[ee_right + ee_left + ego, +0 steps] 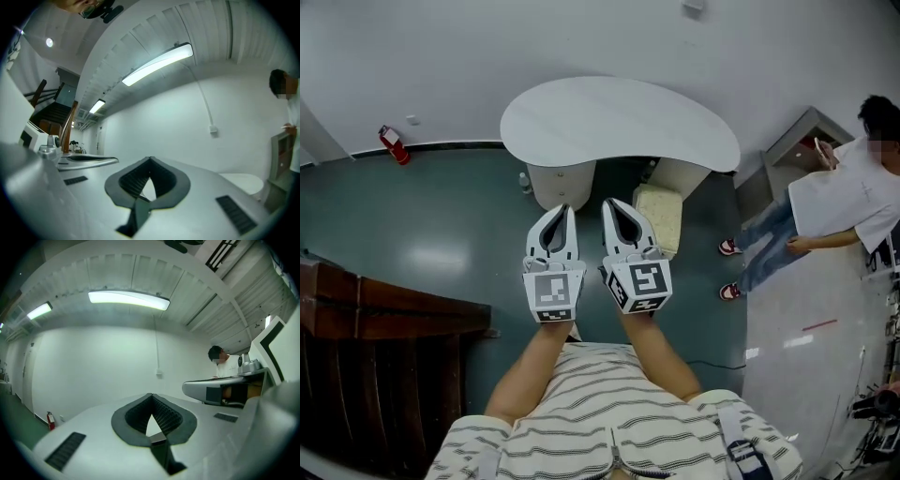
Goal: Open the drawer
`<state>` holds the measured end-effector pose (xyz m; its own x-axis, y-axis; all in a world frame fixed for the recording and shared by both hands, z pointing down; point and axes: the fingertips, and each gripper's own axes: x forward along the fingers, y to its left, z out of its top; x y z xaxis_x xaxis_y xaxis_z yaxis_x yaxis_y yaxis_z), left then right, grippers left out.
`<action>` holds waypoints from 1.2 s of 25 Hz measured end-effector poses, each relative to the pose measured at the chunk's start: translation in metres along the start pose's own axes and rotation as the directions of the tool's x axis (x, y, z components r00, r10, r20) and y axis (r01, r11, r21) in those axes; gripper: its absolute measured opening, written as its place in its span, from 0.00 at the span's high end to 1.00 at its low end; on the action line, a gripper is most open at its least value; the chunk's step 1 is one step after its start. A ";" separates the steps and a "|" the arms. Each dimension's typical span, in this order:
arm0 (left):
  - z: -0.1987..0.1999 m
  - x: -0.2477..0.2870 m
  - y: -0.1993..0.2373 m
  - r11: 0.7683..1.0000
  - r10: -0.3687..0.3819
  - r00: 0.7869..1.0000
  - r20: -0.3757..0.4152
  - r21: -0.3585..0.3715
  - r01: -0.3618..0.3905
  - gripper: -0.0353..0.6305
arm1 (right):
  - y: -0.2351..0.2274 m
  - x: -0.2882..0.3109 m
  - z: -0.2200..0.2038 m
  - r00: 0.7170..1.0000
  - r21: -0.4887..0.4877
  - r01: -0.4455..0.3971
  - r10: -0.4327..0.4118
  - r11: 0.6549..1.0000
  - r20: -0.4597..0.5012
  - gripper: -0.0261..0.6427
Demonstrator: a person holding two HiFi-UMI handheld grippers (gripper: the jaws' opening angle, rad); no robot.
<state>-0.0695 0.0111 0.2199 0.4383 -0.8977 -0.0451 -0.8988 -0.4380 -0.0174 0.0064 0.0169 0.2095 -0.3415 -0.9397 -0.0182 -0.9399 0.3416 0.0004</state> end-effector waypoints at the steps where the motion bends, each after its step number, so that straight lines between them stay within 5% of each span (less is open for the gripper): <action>1: 0.000 0.005 0.006 1.000 -0.008 1.000 0.001 -0.004 0.008 0.95 | 0.000 0.007 0.001 1.000 0.000 0.010 -0.010 1.000 -0.001 0.95; 9: 0.004 0.032 0.048 0.999 0.000 1.000 0.021 -0.051 0.001 0.95 | 0.004 0.054 0.012 0.999 -0.004 0.034 -0.034 0.999 0.020 0.95; 17: 0.007 0.059 0.051 0.999 -0.049 0.999 0.014 0.009 0.049 0.95 | -0.004 0.082 0.007 0.998 0.027 0.054 -0.055 0.998 0.006 0.95; 30: -0.031 0.119 0.042 0.999 0.036 0.999 -0.015 -0.041 -0.036 0.95 | -0.060 0.124 -0.022 1.000 0.020 -0.004 0.005 1.000 -0.023 0.95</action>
<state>-0.0552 -0.1162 0.2444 0.4060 -0.9134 -0.0302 -0.9132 -0.4068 0.0248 0.0208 -0.1204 0.2289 -0.3460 -0.9382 0.0051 -0.9381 0.3458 -0.0191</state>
